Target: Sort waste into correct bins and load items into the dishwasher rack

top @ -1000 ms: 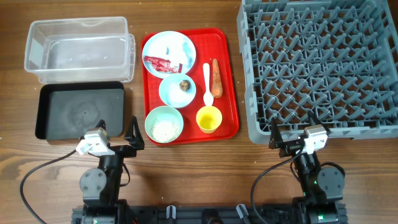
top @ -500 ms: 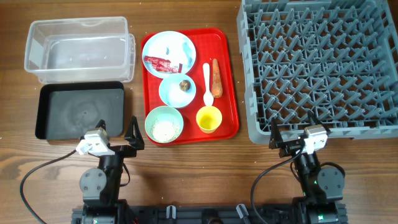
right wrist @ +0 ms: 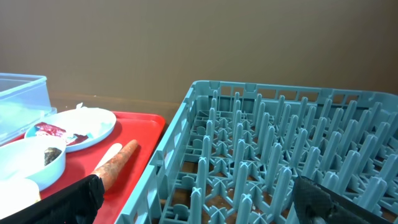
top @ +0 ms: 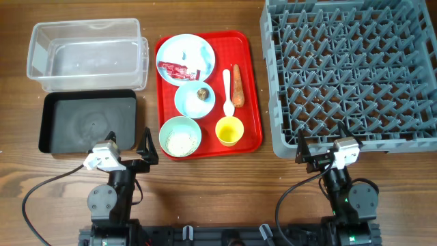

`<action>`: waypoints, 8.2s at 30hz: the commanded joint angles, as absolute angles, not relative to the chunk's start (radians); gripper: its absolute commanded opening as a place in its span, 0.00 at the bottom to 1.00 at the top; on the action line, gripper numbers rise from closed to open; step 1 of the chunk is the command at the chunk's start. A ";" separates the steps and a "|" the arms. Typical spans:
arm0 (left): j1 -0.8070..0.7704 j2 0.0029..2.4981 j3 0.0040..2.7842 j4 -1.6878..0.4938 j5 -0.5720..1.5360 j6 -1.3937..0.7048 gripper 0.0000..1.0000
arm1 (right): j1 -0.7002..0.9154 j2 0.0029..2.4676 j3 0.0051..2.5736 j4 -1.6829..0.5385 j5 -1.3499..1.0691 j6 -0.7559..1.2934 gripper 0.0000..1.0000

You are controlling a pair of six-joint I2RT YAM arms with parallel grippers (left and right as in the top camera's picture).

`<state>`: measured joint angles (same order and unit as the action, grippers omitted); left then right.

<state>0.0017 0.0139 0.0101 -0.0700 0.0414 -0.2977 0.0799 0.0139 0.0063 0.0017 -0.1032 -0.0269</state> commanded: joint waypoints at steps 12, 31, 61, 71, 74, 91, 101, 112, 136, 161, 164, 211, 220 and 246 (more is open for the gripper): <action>-0.003 0.006 0.006 -0.076 0.033 -0.296 1.00 | 0.086 0.018 0.005 0.006 -0.093 -0.023 1.00; -0.003 0.006 0.006 -0.076 0.032 -0.296 1.00 | 0.086 0.018 0.005 0.006 -0.093 -0.023 1.00; -0.003 0.006 0.006 -0.076 0.032 -0.296 1.00 | 0.086 0.018 0.005 0.006 -0.093 -0.023 1.00; -0.003 0.006 0.006 -0.076 0.032 -0.296 1.00 | 0.086 0.018 0.005 0.006 -0.093 -0.023 1.00; -0.003 0.006 0.006 -0.076 0.032 -0.296 1.00 | 0.086 0.018 0.005 0.006 -0.093 -0.024 1.00; -0.003 0.006 0.006 -0.076 0.032 -0.296 1.00 | 0.086 0.018 0.005 0.006 -0.093 -0.023 1.00; -0.003 0.007 0.006 -0.076 0.033 -0.296 1.00 | 0.086 0.018 0.005 0.006 -0.093 -0.023 1.00; -0.003 0.007 0.006 -0.076 0.032 -0.296 1.00 | 0.086 0.018 0.005 0.006 -0.093 -0.023 1.00; -0.003 0.007 0.006 -0.076 0.032 -0.296 1.00 | 0.086 0.018 0.005 0.006 -0.093 -0.026 1.00; -0.003 0.007 0.006 -0.076 0.032 -0.296 1.00 | 0.086 0.018 0.005 0.007 -0.092 -0.027 1.00; -0.003 0.007 0.006 -0.061 0.041 -0.299 1.00 | 0.086 0.018 0.005 0.031 -0.094 -0.021 1.00; -0.284 2.368 1.885 -0.773 -0.133 -0.775 0.99 | 0.086 1.105 1.016 -0.805 -0.264 0.056 1.00; -0.286 2.438 1.885 -0.781 -0.128 -0.767 0.04 | 0.086 1.105 1.016 -0.802 -0.264 0.056 1.00; 0.147 1.948 1.883 -0.908 -0.235 -0.895 0.04 | 0.086 1.106 1.016 -0.797 -0.264 0.076 0.99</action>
<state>0.0925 1.8870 1.8839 -0.9344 -0.1612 -0.7902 0.0845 1.0962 0.9981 -0.8005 -0.2474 0.0498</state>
